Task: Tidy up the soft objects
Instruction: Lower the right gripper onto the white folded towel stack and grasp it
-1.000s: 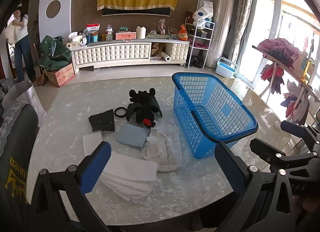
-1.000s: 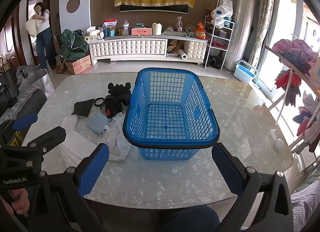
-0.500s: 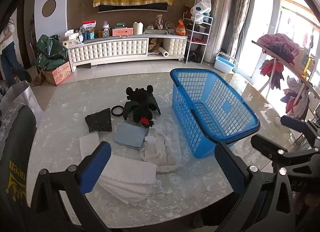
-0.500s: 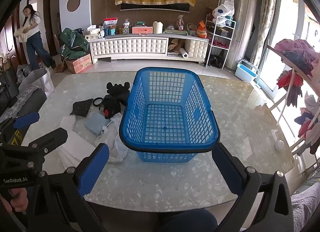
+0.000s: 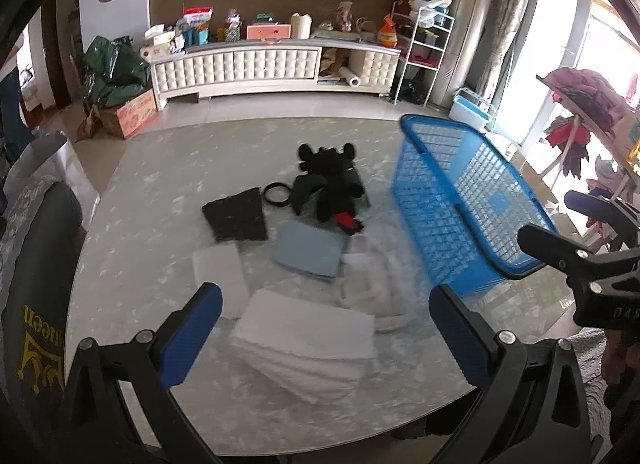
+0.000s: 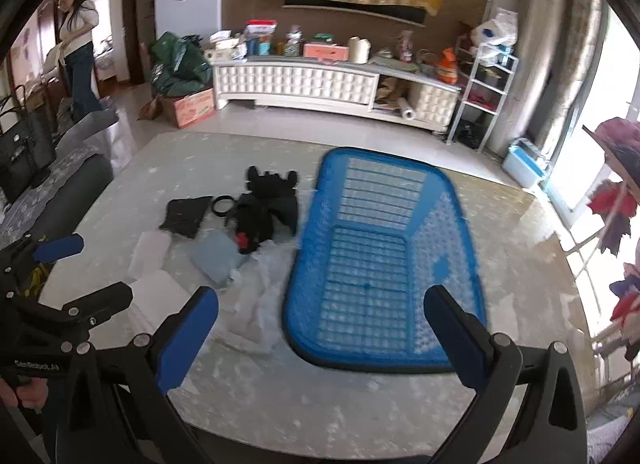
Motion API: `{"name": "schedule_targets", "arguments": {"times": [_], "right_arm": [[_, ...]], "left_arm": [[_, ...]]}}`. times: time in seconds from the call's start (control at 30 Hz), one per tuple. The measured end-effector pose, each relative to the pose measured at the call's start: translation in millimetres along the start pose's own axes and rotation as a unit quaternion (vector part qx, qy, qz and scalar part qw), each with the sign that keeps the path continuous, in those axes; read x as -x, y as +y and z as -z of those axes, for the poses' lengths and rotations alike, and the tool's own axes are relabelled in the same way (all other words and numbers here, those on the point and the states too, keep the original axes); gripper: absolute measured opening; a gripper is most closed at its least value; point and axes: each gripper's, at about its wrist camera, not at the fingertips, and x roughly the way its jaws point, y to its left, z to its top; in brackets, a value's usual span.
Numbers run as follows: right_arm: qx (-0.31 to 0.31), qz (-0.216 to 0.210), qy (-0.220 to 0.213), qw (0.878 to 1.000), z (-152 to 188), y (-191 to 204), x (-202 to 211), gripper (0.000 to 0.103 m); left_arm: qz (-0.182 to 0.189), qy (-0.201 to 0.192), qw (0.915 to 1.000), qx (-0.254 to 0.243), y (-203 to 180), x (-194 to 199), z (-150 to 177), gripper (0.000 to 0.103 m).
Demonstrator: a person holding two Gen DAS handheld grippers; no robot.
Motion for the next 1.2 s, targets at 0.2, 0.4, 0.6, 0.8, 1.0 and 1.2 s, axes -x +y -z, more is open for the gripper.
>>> {"name": "schedule_targets", "arguments": {"times": [0.2,0.4,0.6,0.8,1.0,1.2], "right_arm": [[0.028,-0.007,0.015,0.999,-14.7,24.9,-17.9,0.103],[0.072,-0.049,0.023,0.996,-21.3,57.4,-29.1,0.103],[0.116,-0.078,0.052,0.989,-16.6,88.2,-50.0,0.103],[0.145,-0.098,0.098,0.980,-1.1,119.5,-76.9,0.103],[0.165,-0.107,0.134,0.971,17.6,152.5,-102.3,0.101],[0.173,-0.107,0.163,0.965,27.0,173.6,-128.6,0.098]], "left_arm": [[0.003,0.018,0.9997,0.018,27.2,-4.4,-0.3,0.103],[-0.010,0.036,0.9991,0.018,52.3,-8.7,5.9,0.103],[-0.034,0.062,0.9971,0.028,89.7,-16.6,24.1,0.103],[-0.059,0.087,0.9940,0.032,114.7,-26.7,41.6,0.103],[-0.068,0.106,0.9913,0.036,139.0,-36.3,61.9,0.103],[-0.072,0.124,0.9887,0.047,162.6,-44.5,74.3,0.103]]}}
